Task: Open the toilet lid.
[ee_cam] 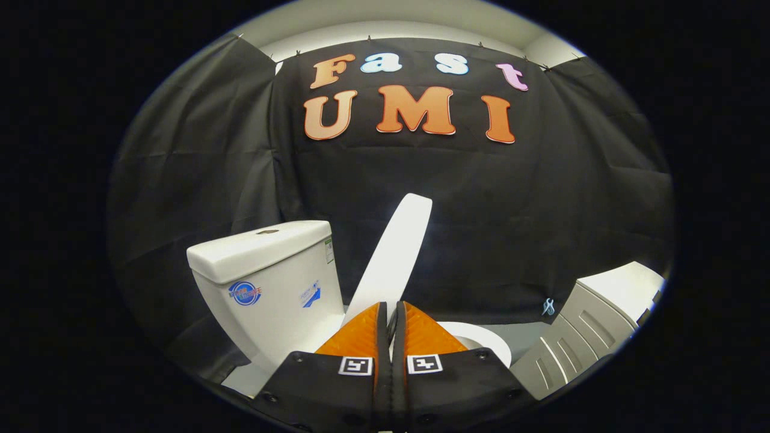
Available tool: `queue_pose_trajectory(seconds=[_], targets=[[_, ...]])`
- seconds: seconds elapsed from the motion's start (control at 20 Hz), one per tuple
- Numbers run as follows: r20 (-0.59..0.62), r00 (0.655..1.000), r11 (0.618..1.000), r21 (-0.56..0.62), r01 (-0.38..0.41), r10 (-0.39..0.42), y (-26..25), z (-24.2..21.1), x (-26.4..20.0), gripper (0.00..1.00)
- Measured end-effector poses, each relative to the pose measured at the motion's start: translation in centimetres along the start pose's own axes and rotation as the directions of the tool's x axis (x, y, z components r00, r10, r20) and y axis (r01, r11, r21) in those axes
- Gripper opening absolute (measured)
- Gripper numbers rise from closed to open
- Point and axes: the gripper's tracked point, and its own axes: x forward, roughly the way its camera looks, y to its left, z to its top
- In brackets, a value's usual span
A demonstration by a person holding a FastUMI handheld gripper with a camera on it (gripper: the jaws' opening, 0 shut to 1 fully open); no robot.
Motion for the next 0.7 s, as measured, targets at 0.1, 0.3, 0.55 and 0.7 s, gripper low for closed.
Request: queue_pose_trajectory(seconds=[0.1, 0.3, 0.55, 0.7], targets=[[0.009, 1.000, 1.000, -0.006, -0.002, 0.002, 0.9, 0.3, 0.1, 0.08], [0.028, 1.000, 0.999, -0.034, -0.011, 0.012, 2.6, 0.8, 0.3, 0.08], [0.036, 0.999, 0.999, -0.048, -0.023, 0.025, 4.1, 1.2, 0.3, 0.08], [0.042, 0.999, 0.998, -0.063, -0.027, 0.030, 5.0, 1.4, 0.5, 0.08]])
